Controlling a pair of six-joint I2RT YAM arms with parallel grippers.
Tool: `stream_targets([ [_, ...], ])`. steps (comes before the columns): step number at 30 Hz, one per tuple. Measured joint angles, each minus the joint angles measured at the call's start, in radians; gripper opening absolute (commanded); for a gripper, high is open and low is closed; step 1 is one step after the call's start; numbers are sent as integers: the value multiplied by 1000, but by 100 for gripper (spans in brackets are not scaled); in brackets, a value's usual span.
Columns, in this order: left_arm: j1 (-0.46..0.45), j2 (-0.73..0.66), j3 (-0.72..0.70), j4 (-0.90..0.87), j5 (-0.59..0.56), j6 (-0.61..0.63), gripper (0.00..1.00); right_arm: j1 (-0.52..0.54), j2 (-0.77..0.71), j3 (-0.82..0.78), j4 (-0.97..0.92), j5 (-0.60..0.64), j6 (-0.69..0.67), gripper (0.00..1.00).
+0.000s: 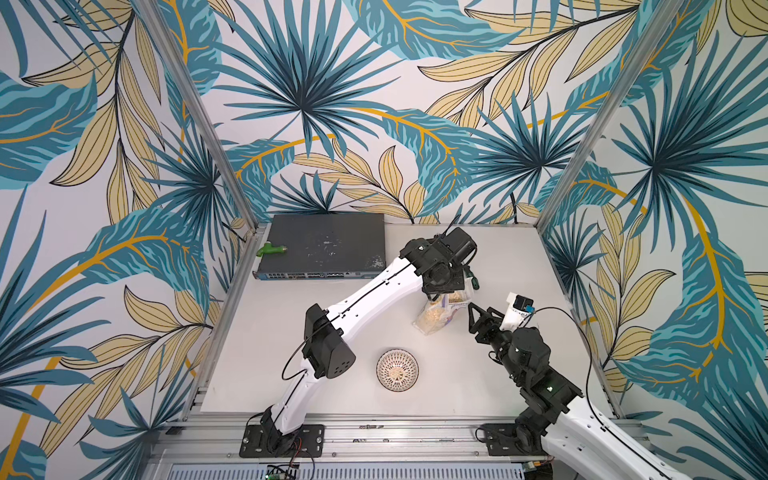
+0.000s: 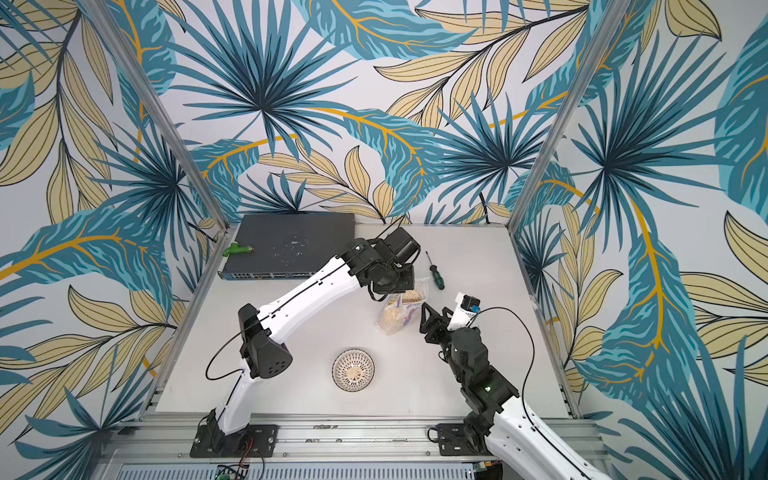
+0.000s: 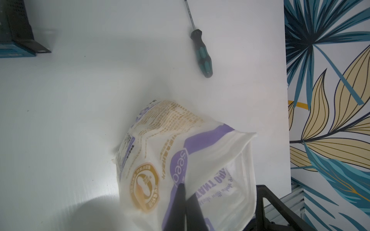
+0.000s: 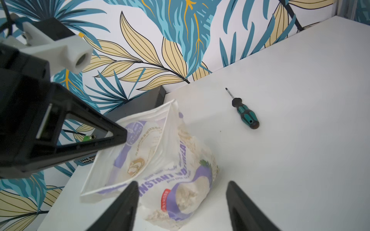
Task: Pour the oats into the breakfast bowl
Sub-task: Open the oats bag at the center of the board.
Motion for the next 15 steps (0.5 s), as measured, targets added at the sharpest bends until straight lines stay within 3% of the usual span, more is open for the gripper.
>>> stream_targets([
  [3, 8, 0, 0, 0, -16, -41, 0, 0, 7, -31, 14, -23, 0, 99],
  [11, 5, 0, 4, 1, -92, -121, 0, 0, -105, -179, 147, -89, -15, 100],
  [15, 5, 0, 4, -2, -136, -177, 0, 5, -93, -260, 233, -122, -53, 100],
])
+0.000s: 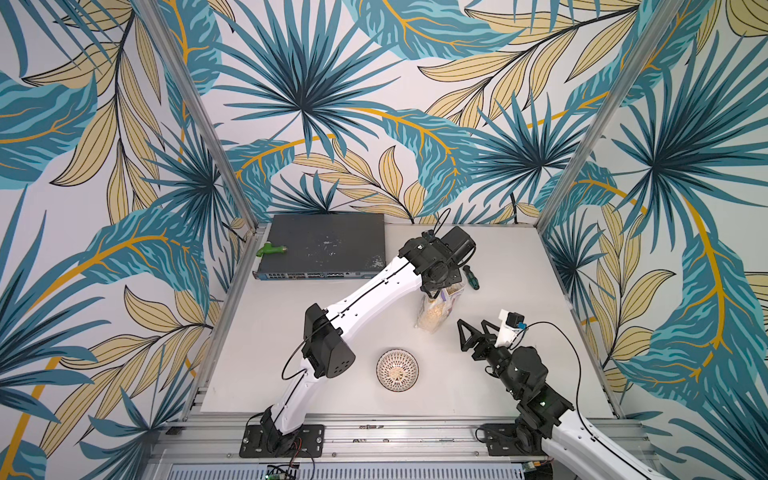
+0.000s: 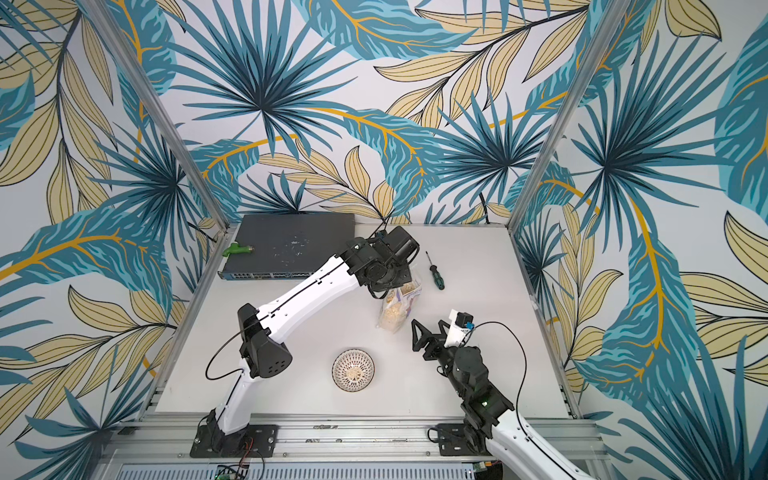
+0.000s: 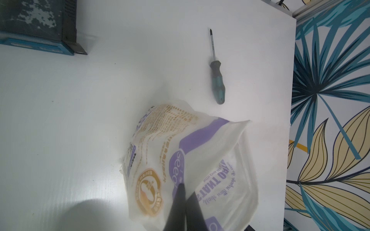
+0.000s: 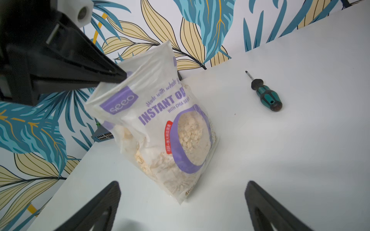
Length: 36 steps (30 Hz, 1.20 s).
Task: Pour the oats into the breakfast bowl
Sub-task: Open the oats bag at the center of the board, then pick up the oats bag from the center of the board.
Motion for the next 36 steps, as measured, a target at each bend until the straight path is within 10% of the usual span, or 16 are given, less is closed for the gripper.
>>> stream_targets([
  [14, 3, 0, 0, -39, -105, -209, 0, 74, 240, -25, 246, 51, -97, 99],
  [36, 5, 0, 0, -94, -75, -407, 0, 235, 1079, 32, 956, 163, -316, 100],
])
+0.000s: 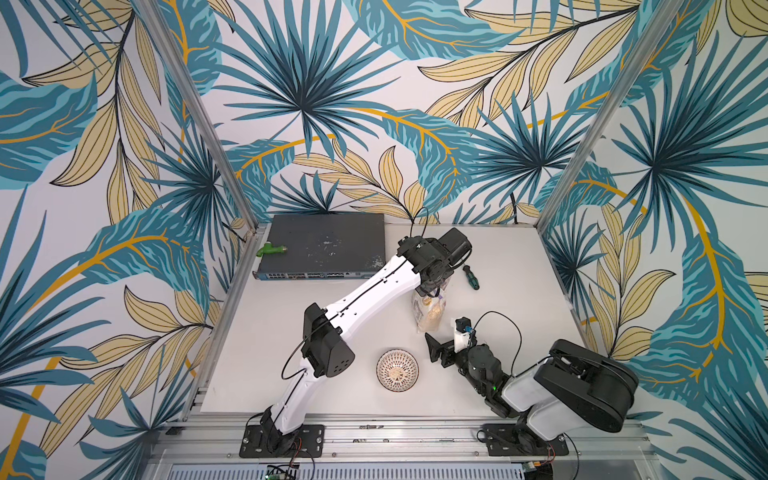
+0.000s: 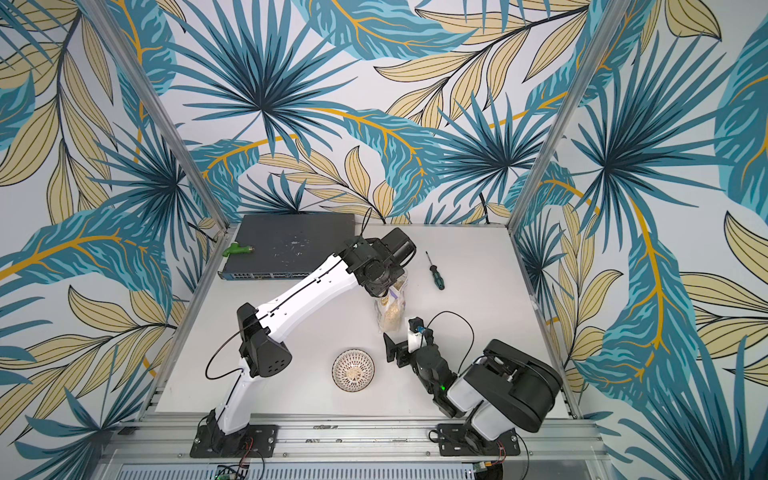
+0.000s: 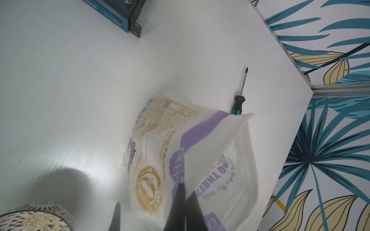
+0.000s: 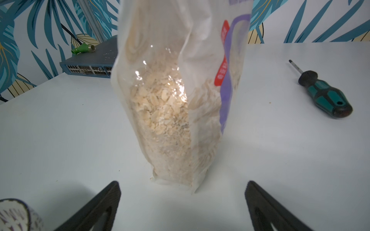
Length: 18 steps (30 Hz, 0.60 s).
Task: Pour the oats into the breakfast bowl
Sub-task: Pick up the oats bag from the center of the board.
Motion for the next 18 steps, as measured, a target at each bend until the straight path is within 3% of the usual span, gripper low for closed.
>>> stream_targets([
  [9, 2, 0, 0, -2, 28, -61, 0, 1, 220, 29, 232, 5, -39, 100],
  [18, 3, -1, 14, -20, 74, -98, 0, 1, 356, 101, 286, 26, -64, 100],
])
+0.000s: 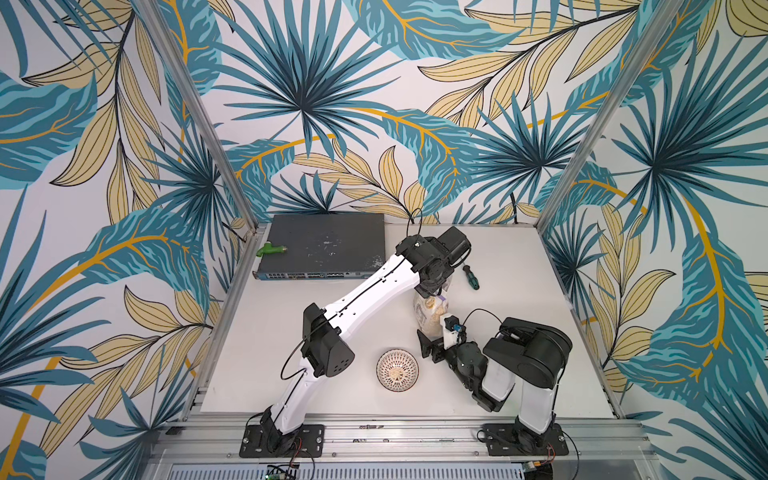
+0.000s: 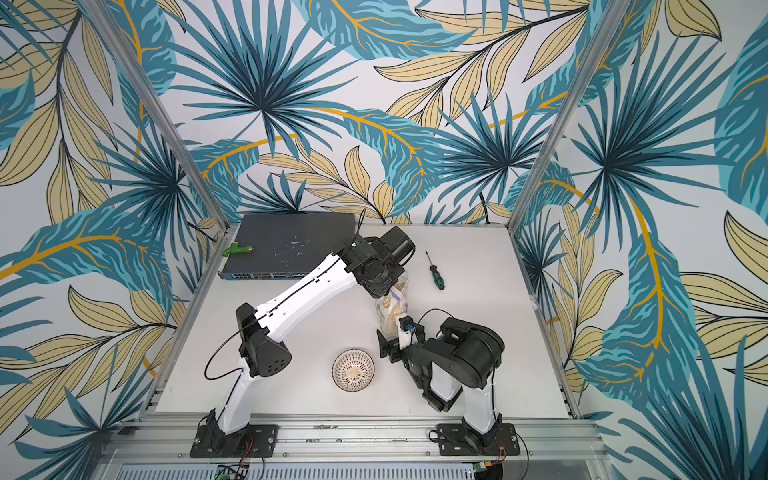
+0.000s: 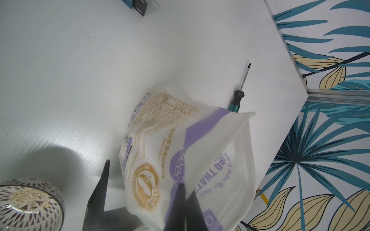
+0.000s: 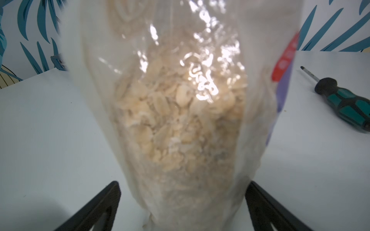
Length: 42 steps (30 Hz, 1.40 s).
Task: Pour the oats into the breakfast bowl
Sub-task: Pick up the oats bag from the center of the board.
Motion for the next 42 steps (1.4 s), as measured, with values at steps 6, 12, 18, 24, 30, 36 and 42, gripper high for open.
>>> stream_targets([
  [6, 5, -10, -10, 1, 65, -21, 0, 0, 63, 43, 15, 46, -22, 100],
  [12, 7, -15, -10, 1, 116, -46, 0, 0, 120, 66, 35, 125, -23, 100],
  [18, 8, -20, -16, 0, 134, -62, 0, 1, 128, 69, 35, 195, -17, 100],
  [24, 9, -48, -49, 1, 153, -74, 0, 2, 89, 73, 33, 204, -26, 95],
  [30, 9, -72, -50, 3, 156, -80, 0, 3, 40, 73, 29, 205, -57, 70],
  [36, 8, -108, -58, 0, 169, -75, 0, 3, -25, 72, 10, 191, -87, 26],
  [42, 11, -217, -137, 24, 184, -50, 0, 4, -208, 54, -102, 163, -146, 0],
])
